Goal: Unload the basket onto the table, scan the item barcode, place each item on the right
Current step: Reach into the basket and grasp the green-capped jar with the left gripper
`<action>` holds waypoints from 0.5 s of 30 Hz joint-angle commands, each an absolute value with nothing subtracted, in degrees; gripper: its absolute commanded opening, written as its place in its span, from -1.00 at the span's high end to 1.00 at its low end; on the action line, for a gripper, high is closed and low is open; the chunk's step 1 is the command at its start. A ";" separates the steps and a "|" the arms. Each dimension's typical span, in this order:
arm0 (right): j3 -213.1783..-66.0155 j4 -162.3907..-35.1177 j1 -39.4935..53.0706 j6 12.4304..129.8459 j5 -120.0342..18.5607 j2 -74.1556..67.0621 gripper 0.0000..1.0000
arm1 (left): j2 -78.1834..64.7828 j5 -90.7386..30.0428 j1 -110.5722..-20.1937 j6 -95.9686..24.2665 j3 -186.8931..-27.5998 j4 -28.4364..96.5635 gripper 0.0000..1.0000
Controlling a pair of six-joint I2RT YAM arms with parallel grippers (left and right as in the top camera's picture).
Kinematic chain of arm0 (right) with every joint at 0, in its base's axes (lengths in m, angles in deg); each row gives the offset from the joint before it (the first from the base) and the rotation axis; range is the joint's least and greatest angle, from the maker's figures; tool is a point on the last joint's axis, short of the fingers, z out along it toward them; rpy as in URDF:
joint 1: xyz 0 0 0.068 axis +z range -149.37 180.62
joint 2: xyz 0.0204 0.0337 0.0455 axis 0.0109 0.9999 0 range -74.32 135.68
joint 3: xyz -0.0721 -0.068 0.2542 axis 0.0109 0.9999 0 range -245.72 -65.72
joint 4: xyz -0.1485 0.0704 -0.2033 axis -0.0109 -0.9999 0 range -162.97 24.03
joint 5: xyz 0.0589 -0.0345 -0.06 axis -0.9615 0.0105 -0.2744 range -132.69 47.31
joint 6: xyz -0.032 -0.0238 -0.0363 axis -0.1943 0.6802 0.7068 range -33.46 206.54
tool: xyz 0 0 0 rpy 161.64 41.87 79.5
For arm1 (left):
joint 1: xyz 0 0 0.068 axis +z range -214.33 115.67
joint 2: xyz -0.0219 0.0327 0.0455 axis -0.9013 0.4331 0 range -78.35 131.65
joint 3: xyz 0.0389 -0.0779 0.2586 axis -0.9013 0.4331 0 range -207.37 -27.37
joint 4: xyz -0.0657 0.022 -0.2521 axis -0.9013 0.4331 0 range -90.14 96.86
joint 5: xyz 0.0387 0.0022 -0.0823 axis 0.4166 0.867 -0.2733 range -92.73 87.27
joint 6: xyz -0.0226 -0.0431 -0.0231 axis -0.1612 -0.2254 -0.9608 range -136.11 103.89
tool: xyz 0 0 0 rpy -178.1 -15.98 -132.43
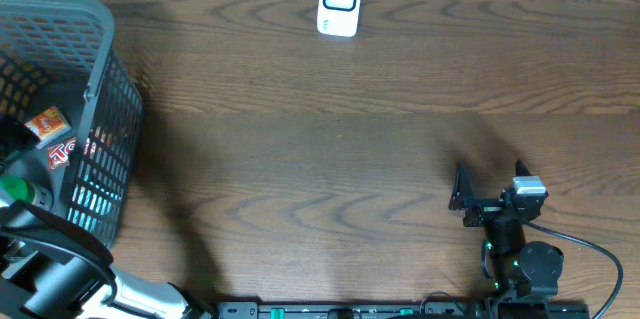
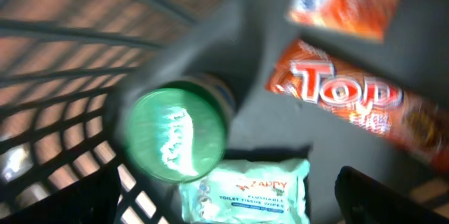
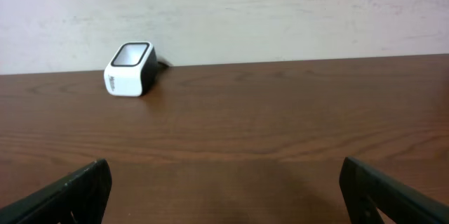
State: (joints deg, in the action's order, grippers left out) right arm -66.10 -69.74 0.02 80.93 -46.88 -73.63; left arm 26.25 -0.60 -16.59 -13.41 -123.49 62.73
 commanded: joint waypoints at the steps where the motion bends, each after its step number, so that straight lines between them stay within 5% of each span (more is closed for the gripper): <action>1: -66.04 -69.98 0.31 81.43 -46.64 -73.94 -0.98 | 26.05 -2.31 -16.98 -1.09 -120.91 61.00 -0.96; 15: -66.04 -69.98 0.31 81.41 -46.64 -73.94 -0.98 | 26.14 2.90 -16.39 8.53 -120.40 57.81 -0.95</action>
State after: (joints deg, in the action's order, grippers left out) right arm -66.10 -69.74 0.02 80.93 -46.88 -73.63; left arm 26.23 1.10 -17.07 5.69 -120.56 57.68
